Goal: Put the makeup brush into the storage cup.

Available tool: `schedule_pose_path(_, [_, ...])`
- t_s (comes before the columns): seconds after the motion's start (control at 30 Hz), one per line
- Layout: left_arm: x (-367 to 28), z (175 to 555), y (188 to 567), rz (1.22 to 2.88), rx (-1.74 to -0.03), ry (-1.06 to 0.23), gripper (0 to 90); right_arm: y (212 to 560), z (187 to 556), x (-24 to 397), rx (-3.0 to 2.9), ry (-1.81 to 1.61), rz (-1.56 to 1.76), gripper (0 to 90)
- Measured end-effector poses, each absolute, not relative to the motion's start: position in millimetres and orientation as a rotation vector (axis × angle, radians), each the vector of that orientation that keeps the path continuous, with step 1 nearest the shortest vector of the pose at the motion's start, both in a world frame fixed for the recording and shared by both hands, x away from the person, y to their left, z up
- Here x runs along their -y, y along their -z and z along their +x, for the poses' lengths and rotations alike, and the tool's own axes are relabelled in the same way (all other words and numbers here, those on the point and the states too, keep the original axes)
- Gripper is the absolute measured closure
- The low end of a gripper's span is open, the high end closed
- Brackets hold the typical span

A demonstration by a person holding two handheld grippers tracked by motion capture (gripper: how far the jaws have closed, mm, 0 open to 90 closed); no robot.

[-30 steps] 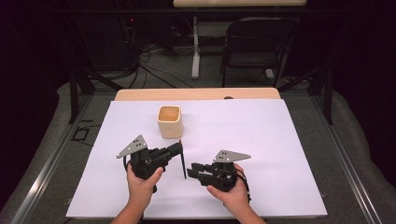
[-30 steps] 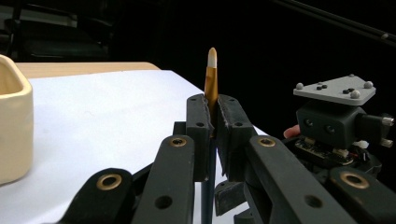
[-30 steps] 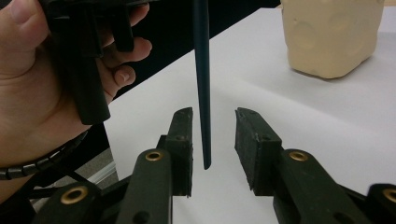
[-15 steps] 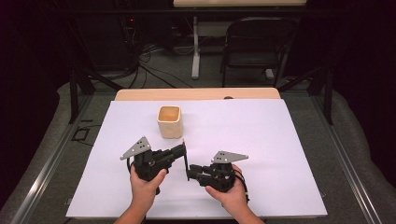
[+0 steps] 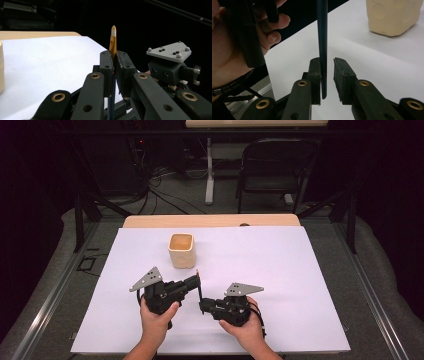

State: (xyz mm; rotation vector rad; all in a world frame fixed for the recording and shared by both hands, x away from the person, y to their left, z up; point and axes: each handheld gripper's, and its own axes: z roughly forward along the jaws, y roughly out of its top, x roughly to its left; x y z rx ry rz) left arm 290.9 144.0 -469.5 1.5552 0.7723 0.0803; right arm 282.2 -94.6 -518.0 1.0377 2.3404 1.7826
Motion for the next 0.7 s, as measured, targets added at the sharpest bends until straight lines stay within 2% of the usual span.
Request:
schedule_pose_path(0.3, [-143.7, 291.9, 470.5, 1.564, -0.779, -0.073, 84.1, 518.6, 281.0, 93.0, -2.359, -1.765, 1.008, 83.9])
schedule_pose_path(0.7, [-143.7, 294.0, 470.7, 1.570, -0.776, -0.042, 84.0, 518.2, 281.1, 92.8, -2.380, -1.754, 0.990, 84.7])
